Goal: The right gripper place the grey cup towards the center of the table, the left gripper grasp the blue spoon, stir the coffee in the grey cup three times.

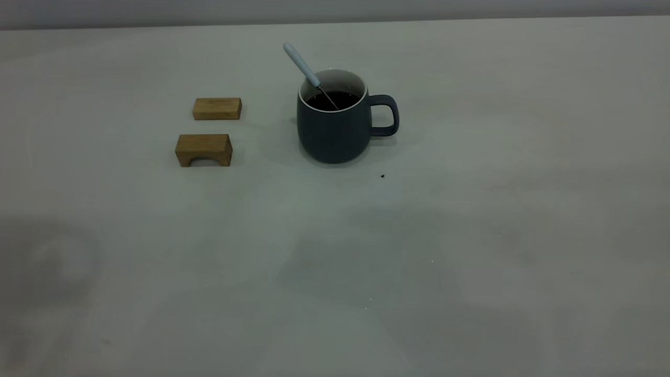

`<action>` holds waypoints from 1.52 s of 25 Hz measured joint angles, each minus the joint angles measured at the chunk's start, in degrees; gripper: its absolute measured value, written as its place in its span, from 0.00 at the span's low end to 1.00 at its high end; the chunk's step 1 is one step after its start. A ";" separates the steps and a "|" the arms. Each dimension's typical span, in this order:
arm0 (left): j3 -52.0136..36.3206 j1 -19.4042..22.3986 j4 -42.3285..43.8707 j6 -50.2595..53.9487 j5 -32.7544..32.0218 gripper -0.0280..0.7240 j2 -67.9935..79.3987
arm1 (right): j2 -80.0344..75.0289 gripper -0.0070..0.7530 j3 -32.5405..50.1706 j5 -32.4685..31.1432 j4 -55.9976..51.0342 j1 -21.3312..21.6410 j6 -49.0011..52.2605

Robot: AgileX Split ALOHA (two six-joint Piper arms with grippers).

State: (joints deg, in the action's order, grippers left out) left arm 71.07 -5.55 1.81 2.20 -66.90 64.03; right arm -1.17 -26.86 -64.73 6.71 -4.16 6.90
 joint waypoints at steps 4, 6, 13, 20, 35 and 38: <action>-11.50 0.00 0.00 -0.05 0.00 0.66 -8.39 | 0.00 0.71 0.00 0.00 0.00 0.00 0.00; -17.89 0.00 0.00 -0.05 0.18 0.66 -12.62 | 0.00 0.71 0.00 0.00 0.00 0.00 0.00; -40.11 0.00 0.19 -0.05 7.65 0.66 -30.77 | 0.00 0.71 0.00 0.00 0.00 0.00 0.00; -42.35 0.00 -0.38 -0.05 11.52 0.66 -46.07 | 0.00 0.71 0.00 0.00 0.00 0.00 0.00; -42.18 0.22 -0.56 -0.05 1.20 0.66 -57.75 | 0.00 0.71 0.00 0.00 0.00 0.00 0.00; -42.88 2.87 0.05 -0.22 1.93 0.66 -58.44 | 0.00 0.71 0.00 0.00 0.00 0.00 0.00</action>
State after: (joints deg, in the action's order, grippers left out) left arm 28.19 -2.69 1.87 1.98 -64.97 5.59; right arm -1.17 -26.86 -64.73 6.71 -4.16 6.90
